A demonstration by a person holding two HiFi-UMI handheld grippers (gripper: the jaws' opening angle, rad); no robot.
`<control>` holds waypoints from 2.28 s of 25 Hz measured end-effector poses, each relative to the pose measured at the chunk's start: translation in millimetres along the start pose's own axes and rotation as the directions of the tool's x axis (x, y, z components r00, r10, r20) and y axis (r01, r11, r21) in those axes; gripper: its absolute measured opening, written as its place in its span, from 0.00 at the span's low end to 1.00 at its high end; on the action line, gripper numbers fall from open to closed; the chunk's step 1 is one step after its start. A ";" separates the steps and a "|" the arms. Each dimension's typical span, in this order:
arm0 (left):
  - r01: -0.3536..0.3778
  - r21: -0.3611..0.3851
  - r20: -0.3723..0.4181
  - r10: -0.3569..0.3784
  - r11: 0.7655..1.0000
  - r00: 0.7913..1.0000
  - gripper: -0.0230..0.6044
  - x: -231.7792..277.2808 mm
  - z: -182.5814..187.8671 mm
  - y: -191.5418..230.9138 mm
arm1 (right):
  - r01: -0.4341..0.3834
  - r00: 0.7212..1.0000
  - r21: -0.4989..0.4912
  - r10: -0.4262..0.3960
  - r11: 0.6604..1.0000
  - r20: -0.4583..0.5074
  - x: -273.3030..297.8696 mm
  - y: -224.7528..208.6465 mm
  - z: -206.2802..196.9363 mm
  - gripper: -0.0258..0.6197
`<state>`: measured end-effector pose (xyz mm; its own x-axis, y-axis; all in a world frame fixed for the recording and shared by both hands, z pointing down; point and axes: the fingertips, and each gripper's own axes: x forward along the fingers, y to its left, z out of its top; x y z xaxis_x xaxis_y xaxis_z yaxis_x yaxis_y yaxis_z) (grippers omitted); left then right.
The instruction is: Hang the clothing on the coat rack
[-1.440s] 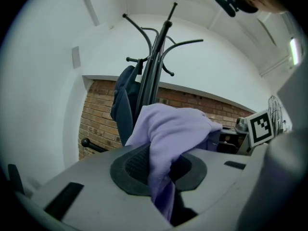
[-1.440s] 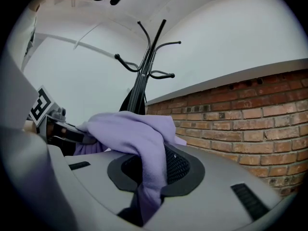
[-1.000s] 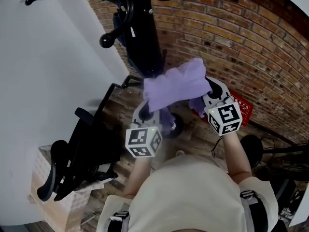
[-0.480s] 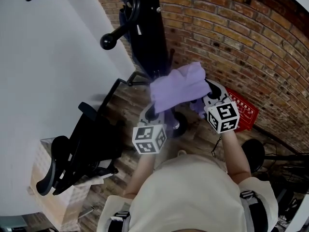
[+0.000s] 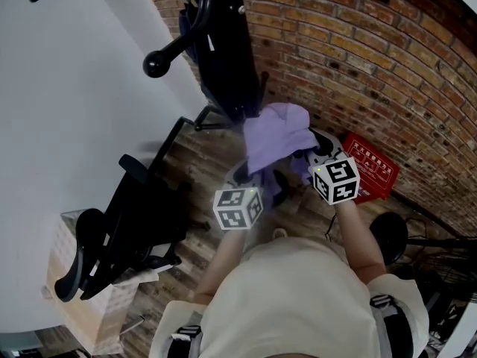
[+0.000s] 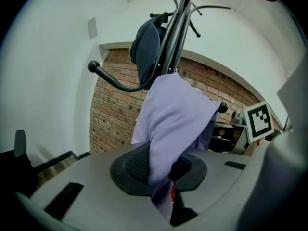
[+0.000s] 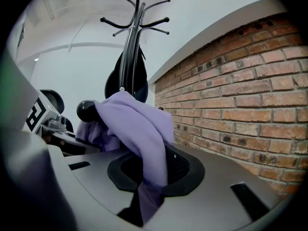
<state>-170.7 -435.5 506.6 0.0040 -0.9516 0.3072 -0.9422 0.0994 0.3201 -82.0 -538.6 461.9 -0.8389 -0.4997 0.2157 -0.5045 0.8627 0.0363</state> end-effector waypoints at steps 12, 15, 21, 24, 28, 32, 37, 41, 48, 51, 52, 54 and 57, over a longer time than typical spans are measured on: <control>0.085 -0.014 -0.055 -0.086 0.996 0.995 0.11 26.0 -29.5 -25.7 | -0.095 0.995 0.068 0.098 0.993 -0.037 2.6 47.9 -39.9 0.13; 0.102 -0.009 -0.054 -0.103 0.995 0.993 0.11 29.4 -32.9 -31.0 | -0.109 0.993 0.075 0.111 0.991 -0.030 0.5 57.1 -42.3 0.13; 0.109 -0.017 -0.054 -0.109 0.994 0.993 0.12 28.5 -33.4 -31.6 | -0.102 0.994 0.074 0.105 0.992 -0.034 -1.6 61.7 -43.5 0.13; 0.117 -0.030 -0.051 -0.118 0.993 0.992 0.13 25.7 -33.1 -32.5 | -0.089 0.995 0.067 0.092 0.994 -0.041 -2.9 62.9 -43.2 0.13; 0.137 -0.038 -0.058 -0.139 0.990 0.989 0.17 17.7 -33.3 -33.8 | -0.062 0.997 0.054 0.064 0.997 -0.052 -7.7 64.0 -42.8 0.15; 0.152 -0.028 -0.069 -0.153 0.988 0.986 0.26 5.4 -31.9 -33.1 | -0.012 0.998 0.055 0.015 0.998 -0.057 -17.3 62.9 -40.8 0.23; 0.161 -0.031 -0.054 -0.163 0.986 0.985 0.39 -17.6 -27.3 -31.1 | 0.081 0.996 0.074 -0.077 0.994 -0.051 -39.7 56.8 -37.2 0.27; 0.182 -0.032 -0.047 -0.184 0.983 0.982 0.41 -38.5 -26.0 -30.9 | 0.139 0.990 0.092 -0.136 0.986 -0.037 -62.7 58.1 -32.7 0.27; 0.217 -0.001 -0.040 -0.217 0.976 0.975 0.41 -82.5 -27.0 -32.9 | 0.200 0.980 0.106 -0.199 0.974 -0.019 -100.4 85.6 -26.4 0.27; 0.227 0.020 -0.043 -0.226 0.974 0.973 0.40 -106.0 -31.5 -34.1 | 0.205 0.979 0.106 -0.205 0.973 -0.009 -119.4 107.2 -24.2 0.27; 0.228 0.031 -0.045 -0.227 0.973 0.973 0.37 -114.4 -33.2 -34.2 | 0.203 0.979 0.107 -0.204 0.973 -0.002 -125.7 115.5 -23.1 0.26; 0.226 0.050 -0.042 -0.224 0.973 0.974 0.29 -132.1 -36.0 -33.2 | 0.199 0.979 0.109 -0.202 0.974 0.014 -138.0 132.4 -20.3 0.19; 0.216 0.063 -0.031 -0.214 0.974 0.976 0.20 -159.0 -41.2 -32.0 | 0.195 0.979 0.111 -0.200 0.974 0.032 -156.3 156.5 -17.8 0.12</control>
<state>-127.4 -275.4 484.4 0.2161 -0.9415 0.2587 -0.9383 -0.1269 0.3216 -26.2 -324.0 451.2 -0.7274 -0.6640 0.1731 -0.6779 0.7345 -0.0314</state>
